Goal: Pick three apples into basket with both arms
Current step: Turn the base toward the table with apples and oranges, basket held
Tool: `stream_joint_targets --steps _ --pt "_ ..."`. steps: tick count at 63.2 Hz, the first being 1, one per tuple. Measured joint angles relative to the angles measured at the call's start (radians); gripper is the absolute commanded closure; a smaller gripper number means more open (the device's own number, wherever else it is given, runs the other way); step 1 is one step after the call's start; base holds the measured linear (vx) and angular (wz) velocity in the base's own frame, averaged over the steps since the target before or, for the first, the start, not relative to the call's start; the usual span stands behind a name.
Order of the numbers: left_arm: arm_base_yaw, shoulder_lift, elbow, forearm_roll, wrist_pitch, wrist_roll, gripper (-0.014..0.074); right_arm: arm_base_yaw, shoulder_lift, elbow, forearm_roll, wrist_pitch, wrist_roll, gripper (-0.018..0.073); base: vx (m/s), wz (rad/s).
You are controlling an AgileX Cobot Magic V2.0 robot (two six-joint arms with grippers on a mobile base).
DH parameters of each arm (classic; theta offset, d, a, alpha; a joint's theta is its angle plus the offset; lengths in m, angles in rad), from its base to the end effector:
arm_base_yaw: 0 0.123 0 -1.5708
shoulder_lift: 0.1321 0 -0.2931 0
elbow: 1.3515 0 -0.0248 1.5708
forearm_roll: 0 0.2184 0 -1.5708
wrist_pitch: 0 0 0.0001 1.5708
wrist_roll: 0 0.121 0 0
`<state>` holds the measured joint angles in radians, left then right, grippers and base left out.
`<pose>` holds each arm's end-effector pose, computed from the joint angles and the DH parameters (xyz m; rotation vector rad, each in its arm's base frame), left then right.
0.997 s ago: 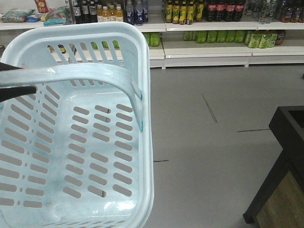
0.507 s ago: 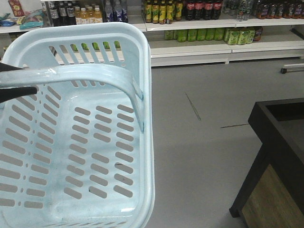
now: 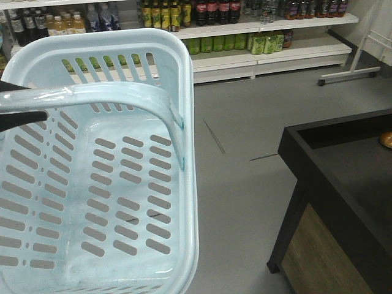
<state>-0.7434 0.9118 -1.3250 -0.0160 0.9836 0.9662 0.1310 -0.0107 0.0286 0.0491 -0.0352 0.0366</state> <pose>0.1016 -0.0956 0.4466 1.5506 1.3501 0.1191 0.0452 0.0057 0.2109 -0.0319 1.4684 0.1751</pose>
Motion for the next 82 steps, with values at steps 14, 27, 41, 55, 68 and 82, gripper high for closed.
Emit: stream_joint_targets --steps 14,27,41,55,68,82 --pt "0.0 0.0 0.0 0.0 0.0 0.0 0.0603 0.0 0.0 0.0 0.0 0.0 0.0 0.0568 0.07 -0.38" --pt "0.0 0.0 0.0 0.0 0.0 0.0 0.0603 0.0 0.0 0.0 0.0 0.0 0.0 0.0568 0.08 -0.42" --pt "0.0 0.0 0.0 0.0 0.0 0.0 0.0603 0.0 0.0 0.0 0.0 0.0 0.0 0.0568 0.09 -0.44" --pt "0.0 0.0 0.0 0.0 0.0 0.0 0.0603 0.0 0.0 0.0 0.0 0.0 0.0 0.0568 0.08 -0.39" --pt "0.0 0.0 0.0 0.0 0.0 0.0 0.0603 0.0 0.0 0.0 0.0 0.0 0.0 0.0568 0.07 -0.33" --pt "0.0 0.0 0.0 0.0 0.0 0.0 0.0603 0.0 0.0 0.0 0.0 0.0 0.0 0.0568 0.07 -0.35"
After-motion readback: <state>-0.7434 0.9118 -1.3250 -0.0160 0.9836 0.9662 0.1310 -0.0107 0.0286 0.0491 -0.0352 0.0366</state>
